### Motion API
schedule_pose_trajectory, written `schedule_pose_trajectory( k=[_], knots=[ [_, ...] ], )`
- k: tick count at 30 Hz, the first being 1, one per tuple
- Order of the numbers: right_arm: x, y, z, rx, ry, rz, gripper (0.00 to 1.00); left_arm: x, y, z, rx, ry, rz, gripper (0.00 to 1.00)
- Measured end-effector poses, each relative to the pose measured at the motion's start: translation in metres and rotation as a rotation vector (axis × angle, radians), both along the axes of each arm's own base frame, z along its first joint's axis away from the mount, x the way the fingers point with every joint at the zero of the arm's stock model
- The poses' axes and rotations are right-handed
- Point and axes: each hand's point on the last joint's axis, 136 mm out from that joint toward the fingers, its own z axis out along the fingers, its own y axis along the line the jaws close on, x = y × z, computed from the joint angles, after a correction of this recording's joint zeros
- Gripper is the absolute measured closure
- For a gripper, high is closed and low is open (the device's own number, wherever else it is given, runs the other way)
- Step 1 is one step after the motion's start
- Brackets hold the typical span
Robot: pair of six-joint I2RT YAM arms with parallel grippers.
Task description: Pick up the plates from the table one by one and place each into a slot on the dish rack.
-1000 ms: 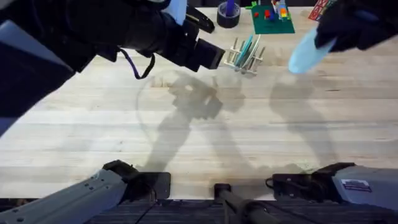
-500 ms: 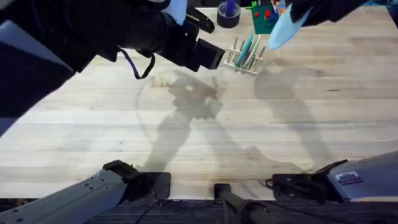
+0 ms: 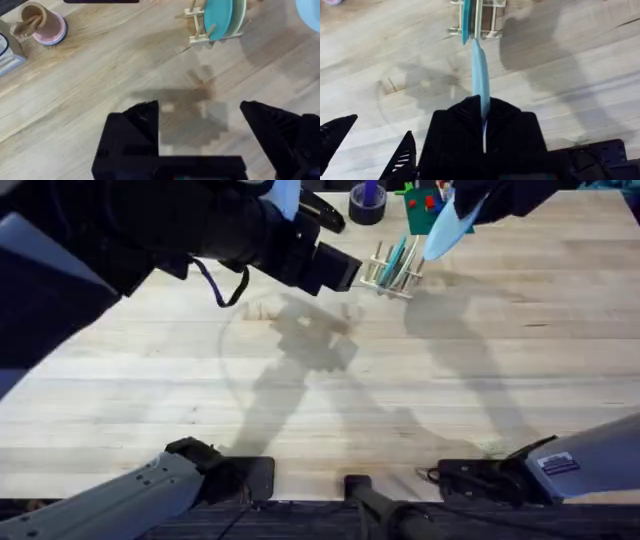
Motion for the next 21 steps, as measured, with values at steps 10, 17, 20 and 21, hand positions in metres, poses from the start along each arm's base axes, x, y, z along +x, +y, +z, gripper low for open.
schedule_pose_trajectory(
  k=[10, 17, 20, 21],
  knots=[
    [0.004, -0.003, 0.002, -0.017, -0.021, -0.016, 0.969, 0.000, 0.000, 0.000, 0.000, 0.000, 0.000, 0.007],
    [0.007, -0.018, 0.003, -0.088, -0.044, -0.058, 0.970, 0.000, 0.000, 0.000, 0.000, 0.000, 0.000, 0.008],
    [0.008, -0.021, 0.004, -0.105, -0.053, -0.072, 0.969, 0.000, 0.000, 0.000, 0.000, 0.000, 0.000, 0.008],
    [0.008, -0.022, 0.004, -0.107, -0.054, -0.077, 0.969, 0.000, 0.000, 0.000, 0.000, 0.000, 0.000, 0.008]
  ],
)
